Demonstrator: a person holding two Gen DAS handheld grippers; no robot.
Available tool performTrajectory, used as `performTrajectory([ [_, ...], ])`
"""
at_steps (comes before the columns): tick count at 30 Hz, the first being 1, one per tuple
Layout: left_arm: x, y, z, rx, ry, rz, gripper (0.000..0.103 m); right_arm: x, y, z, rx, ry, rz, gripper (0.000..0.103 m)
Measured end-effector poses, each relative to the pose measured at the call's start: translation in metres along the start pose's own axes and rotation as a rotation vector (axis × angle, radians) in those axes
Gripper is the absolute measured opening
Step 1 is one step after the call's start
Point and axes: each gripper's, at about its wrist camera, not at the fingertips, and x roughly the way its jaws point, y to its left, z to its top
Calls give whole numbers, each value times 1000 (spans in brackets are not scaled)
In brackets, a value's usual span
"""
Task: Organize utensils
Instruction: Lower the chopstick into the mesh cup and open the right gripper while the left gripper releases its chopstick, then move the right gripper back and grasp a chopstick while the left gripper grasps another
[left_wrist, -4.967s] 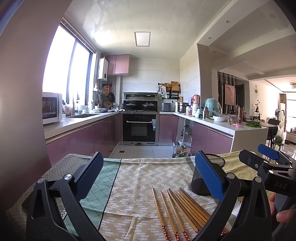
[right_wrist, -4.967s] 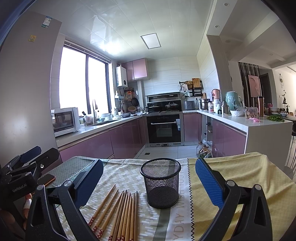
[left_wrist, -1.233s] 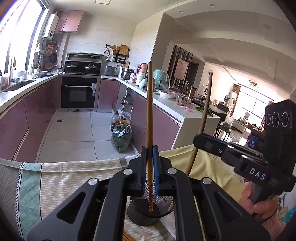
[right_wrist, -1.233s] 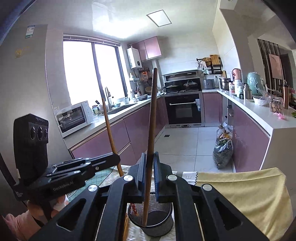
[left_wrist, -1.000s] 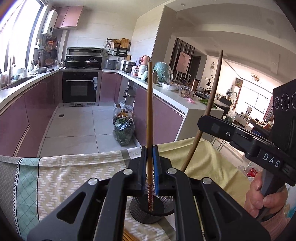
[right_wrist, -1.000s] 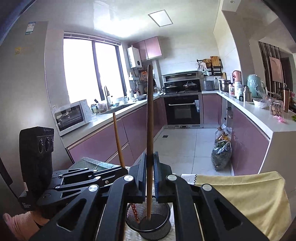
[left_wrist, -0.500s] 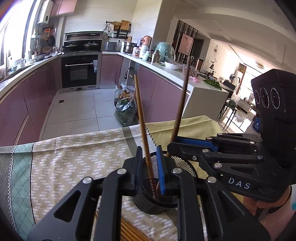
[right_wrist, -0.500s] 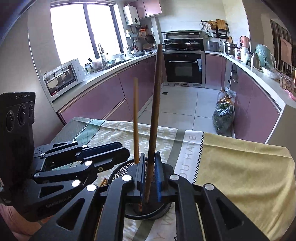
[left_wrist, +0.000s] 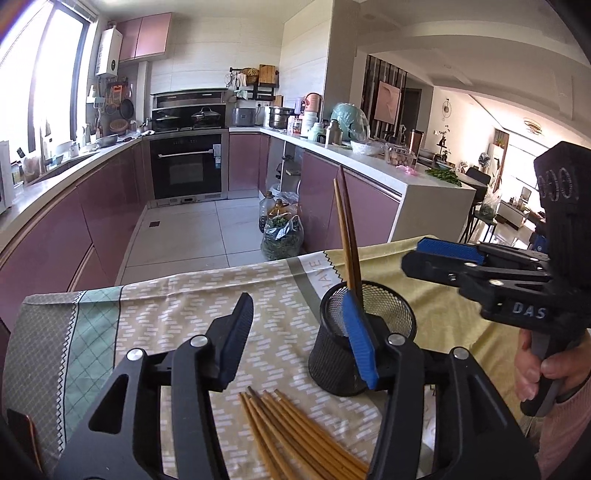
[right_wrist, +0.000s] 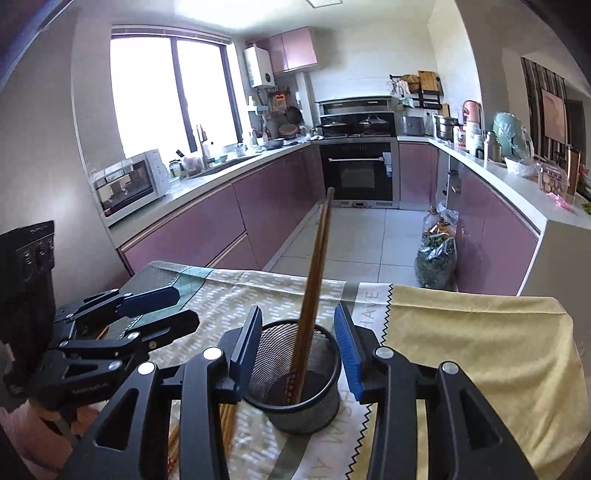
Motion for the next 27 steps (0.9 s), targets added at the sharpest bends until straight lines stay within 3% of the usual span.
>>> performTrajectory([
  [3,-13,10,-16,9,23,16,52,-13,20,-16,-61,10,61,42],
  [6,-21,17,-37,19,67,32,52,-5,36,-36,-85,87,117,42],
  [14,-18,32,-98,-12,225,31,52,38,50,-88,-61,285,132,39],
  [27,-10,25,-127,-31,298,8,49,44,57,-112,-51,342,102,31],
])
